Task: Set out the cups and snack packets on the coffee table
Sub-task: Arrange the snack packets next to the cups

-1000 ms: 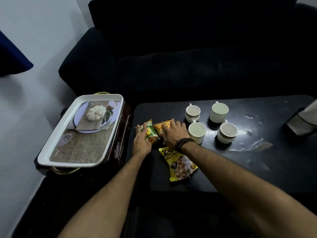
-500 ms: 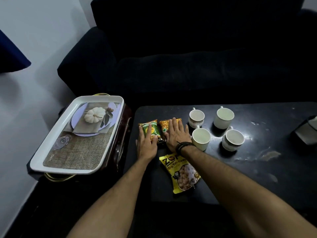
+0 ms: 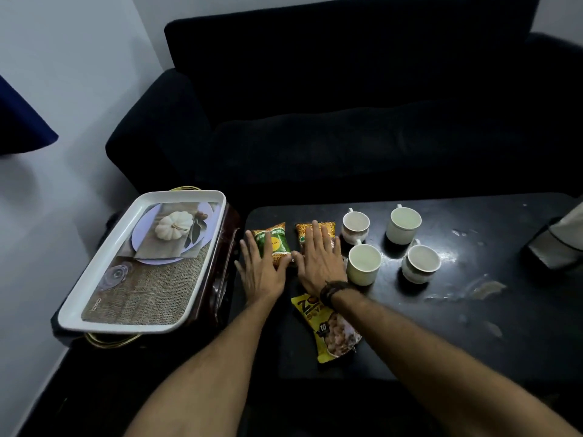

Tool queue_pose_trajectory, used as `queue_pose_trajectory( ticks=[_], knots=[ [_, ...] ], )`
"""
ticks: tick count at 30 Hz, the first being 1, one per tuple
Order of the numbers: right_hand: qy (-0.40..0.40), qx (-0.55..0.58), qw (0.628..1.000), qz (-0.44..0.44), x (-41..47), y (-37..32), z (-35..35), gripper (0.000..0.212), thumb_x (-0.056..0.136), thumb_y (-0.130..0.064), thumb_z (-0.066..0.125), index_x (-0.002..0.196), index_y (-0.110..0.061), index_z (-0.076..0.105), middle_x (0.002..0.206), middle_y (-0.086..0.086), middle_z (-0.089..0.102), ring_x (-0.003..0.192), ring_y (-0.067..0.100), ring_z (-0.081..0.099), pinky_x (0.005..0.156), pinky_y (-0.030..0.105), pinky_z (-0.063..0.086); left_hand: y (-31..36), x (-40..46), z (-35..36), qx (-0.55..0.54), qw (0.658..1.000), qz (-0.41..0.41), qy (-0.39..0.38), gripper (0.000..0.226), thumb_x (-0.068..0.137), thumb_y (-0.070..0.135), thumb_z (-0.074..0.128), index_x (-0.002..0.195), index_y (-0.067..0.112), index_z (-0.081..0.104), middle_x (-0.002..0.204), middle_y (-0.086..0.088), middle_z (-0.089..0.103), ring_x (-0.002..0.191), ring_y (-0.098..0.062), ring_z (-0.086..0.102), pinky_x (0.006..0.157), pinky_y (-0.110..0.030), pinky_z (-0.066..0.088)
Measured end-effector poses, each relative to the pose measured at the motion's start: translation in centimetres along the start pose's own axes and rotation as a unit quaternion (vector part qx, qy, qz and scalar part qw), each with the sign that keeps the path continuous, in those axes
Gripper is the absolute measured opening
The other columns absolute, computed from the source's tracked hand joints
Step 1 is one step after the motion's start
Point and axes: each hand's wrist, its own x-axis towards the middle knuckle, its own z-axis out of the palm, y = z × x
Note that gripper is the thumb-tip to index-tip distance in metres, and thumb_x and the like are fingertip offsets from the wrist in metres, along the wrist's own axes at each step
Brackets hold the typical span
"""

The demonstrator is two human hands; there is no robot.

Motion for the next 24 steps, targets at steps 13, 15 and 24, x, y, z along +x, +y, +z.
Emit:
queue_pose_trajectory(
  ticks=[13, 15, 24],
  knots=[
    [-0.041, -0.013, 0.997, -0.060, -13.0, 2.1, 3.3, 0.077, 0.091, -0.069, 0.003, 0.156, -0.029, 0.013, 0.165, -0.007, 0.001, 0.153, 0.017, 0.000, 0.121, 0.055, 0.000, -3.6, -9.0, 0.9, -0.114, 0.991, -0.011, -0.064, 0.056, 0.104, 0.042, 0.024, 0.154, 0.020, 0.019, 0.163, -0.004, 0.010, 0.151, -0.018, 0.004, 0.121, -0.034, 0.001],
    [-0.056, 0.000, 0.998, -0.039, -12.0, 0.6, 3.6, 0.076, 0.092, -0.066, 0.004, 0.157, -0.027, 0.004, 0.165, -0.005, -0.007, 0.152, 0.019, -0.009, 0.118, 0.056, -0.008, -3.4, -8.8, 0.1, -0.162, 0.981, -0.036, -0.098, 0.057, 0.103, 0.045, 0.021, 0.155, 0.023, 0.015, 0.163, -0.003, 0.010, 0.151, -0.017, 0.003, 0.121, -0.036, 0.000],
    [-0.131, 0.120, 0.984, -0.009, -6.8, -4.3, 2.6, 0.064, 0.103, -0.037, 0.023, 0.157, -0.017, -0.005, 0.164, 0.002, -0.015, 0.151, 0.022, -0.016, 0.120, 0.054, -0.008, -3.0, -9.0, -1.7, -0.211, 0.959, -0.061, -0.177, 0.058, 0.100, 0.055, 0.021, 0.153, 0.039, 0.003, 0.164, -0.001, 0.005, 0.151, -0.023, 0.001, 0.120, -0.046, 0.001]
  ],
)
